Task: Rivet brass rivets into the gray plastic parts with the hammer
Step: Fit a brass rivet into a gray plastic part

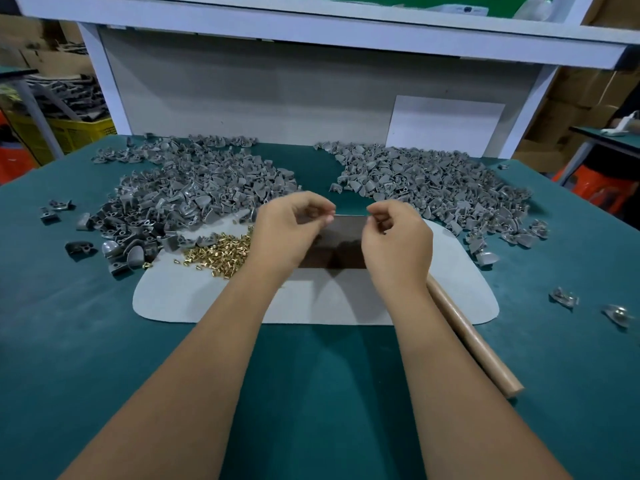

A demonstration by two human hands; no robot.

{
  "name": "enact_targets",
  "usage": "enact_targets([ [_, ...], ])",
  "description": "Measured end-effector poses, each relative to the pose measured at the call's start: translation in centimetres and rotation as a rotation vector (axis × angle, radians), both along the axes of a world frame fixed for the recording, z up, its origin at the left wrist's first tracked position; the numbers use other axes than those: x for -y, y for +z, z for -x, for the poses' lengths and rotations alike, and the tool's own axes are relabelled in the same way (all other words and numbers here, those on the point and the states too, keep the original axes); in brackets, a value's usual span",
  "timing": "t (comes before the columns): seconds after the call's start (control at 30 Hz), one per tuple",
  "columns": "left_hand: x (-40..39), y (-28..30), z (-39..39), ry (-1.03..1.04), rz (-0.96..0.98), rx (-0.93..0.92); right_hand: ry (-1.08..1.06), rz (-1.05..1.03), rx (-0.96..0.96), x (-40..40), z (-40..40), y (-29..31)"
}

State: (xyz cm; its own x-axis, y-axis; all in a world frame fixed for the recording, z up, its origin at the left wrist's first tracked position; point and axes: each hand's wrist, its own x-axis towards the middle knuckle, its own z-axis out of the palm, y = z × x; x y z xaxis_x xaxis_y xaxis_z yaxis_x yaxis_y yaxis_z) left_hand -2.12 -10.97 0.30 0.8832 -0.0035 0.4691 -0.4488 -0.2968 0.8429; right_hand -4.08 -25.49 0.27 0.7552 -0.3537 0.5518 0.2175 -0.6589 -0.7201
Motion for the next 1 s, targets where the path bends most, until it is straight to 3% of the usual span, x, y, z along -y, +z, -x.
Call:
enact_targets([
  [0.13, 1.0, -0.8, 0.1, -0.044, -0.102, -0.028, 0.001, -0.008, -0.02, 0.4, -0.4, -0.4],
  [0.33, -0.9, 0.1, -0.2, 0.075, 0.029, -0.064, 0.027, -0.038, 0.029, 0.4, -0.4, -0.5],
  [0.43, -1.3, -0.2, -0.4, 0.053, -0.101, -0.162, 0.043, -0.045, 0.021, 0.2, -0.4, -0.6],
  [0.6, -0.5, -0.8, -0.5, 0.126, -0.346, -0.089, 0.079, -0.006, -0.003, -0.3, -0.4, -0.6],
  [0.8, -0.5, -0.3, -0.2, 0.101, -0.351, -0.061, 0.162, 0.034, -0.022, -1.2, 0.2, -0.4],
  [0.9, -0.5, -0.1, 0.1, 0.13, -0.265, -0.117, 0.162, 0.069, -0.03, -1.4, 0.3, -0.5],
  [1.0, -0.8, -0.2, -0.1, -0.078, -0.127, -0.165, 0.147, 0.055, -0.029, -1.3, 0.2, -0.5],
])
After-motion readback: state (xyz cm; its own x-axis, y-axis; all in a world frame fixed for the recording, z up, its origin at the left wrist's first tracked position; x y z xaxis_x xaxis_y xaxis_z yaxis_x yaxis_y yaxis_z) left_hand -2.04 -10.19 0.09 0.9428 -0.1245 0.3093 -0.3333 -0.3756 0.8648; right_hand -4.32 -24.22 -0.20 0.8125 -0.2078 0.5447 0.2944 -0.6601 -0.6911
